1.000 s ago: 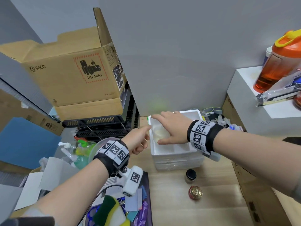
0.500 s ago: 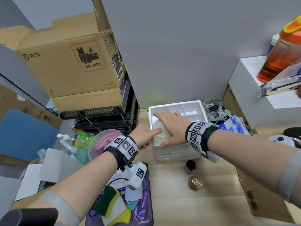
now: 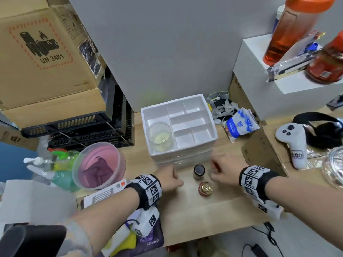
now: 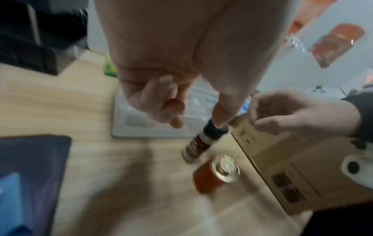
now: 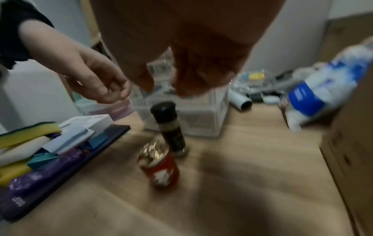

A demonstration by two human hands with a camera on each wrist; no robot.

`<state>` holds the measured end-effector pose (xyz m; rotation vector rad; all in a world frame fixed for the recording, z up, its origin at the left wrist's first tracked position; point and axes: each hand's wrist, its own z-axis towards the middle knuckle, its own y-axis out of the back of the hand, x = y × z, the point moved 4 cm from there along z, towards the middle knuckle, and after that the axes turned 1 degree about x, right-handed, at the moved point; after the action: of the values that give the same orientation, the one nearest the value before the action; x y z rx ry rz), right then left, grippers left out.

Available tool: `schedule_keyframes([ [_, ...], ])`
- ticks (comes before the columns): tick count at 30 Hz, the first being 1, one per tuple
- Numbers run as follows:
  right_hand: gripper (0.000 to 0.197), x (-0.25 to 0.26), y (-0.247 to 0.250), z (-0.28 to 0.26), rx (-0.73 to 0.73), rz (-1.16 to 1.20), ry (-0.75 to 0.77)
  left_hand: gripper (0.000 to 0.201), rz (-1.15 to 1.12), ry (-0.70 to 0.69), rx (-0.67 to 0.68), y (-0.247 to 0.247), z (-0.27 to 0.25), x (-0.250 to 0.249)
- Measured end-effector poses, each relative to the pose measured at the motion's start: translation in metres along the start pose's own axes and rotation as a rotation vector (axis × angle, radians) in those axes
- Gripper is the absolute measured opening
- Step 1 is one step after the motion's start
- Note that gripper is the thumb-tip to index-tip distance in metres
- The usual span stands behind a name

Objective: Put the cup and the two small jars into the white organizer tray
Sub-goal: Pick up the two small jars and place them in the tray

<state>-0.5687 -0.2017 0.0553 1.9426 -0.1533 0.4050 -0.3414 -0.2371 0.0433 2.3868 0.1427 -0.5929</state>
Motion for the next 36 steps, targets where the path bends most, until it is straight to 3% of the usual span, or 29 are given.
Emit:
schedule_keyframes([
  [2, 0.050, -0.010, -0.037, -0.005, 0.162, 0.054, -0.172, 0.043, 0.079, -0.043, -0.035, -0.018, 0.014, -0.014],
  [4, 0.068, -0.011, -0.069, -0.007, 0.217, 0.059, -0.222, 0.057, 0.152, -0.053, -0.025, -0.037, 0.031, -0.022],
  [8, 0.081, -0.004, -0.105, -0.002, 0.230, 0.073, -0.264, 0.025, 0.244, 0.053, 0.140, -0.072, 0.058, -0.018],
  [11, 0.073, -0.003, -0.118, 0.002, 0.222, 0.046, -0.247, 0.033, 0.236, 0.097, 0.241, -0.090, 0.065, -0.009],
  [16, 0.058, -0.010, -0.127, 0.005, 0.222, 0.029, -0.201, 0.066, 0.083, 0.054, 0.234, -0.107, 0.075, -0.004],
  [18, 0.054, -0.010, -0.127, 0.007, 0.236, 0.035, -0.186, 0.062, -0.123, 0.018, 0.283, -0.115, 0.077, -0.011],
  [20, 0.054, -0.009, -0.128, 0.008, 0.259, 0.056, -0.185, 0.059, -0.321, 0.078, 0.329, -0.121, 0.076, -0.014],
  [23, 0.054, -0.009, -0.127, 0.009, 0.283, 0.102, -0.203, 0.060, -0.463, 0.122, 0.353, -0.126, 0.079, -0.012],
  [27, 0.050, -0.010, -0.128, 0.010, 0.317, 0.168, -0.235, 0.049, -0.489, 0.087, 0.312, -0.126, 0.082, -0.006],
  [30, 0.052, -0.011, -0.132, 0.010, 0.332, 0.267, -0.264, 0.052, -0.506, 0.107, 0.298, -0.128, 0.083, -0.004],
  [36, 0.052, -0.013, -0.113, 0.006, 0.315, 0.294, -0.277, 0.046, -0.363, 0.135, 0.275, -0.118, 0.079, -0.012],
])
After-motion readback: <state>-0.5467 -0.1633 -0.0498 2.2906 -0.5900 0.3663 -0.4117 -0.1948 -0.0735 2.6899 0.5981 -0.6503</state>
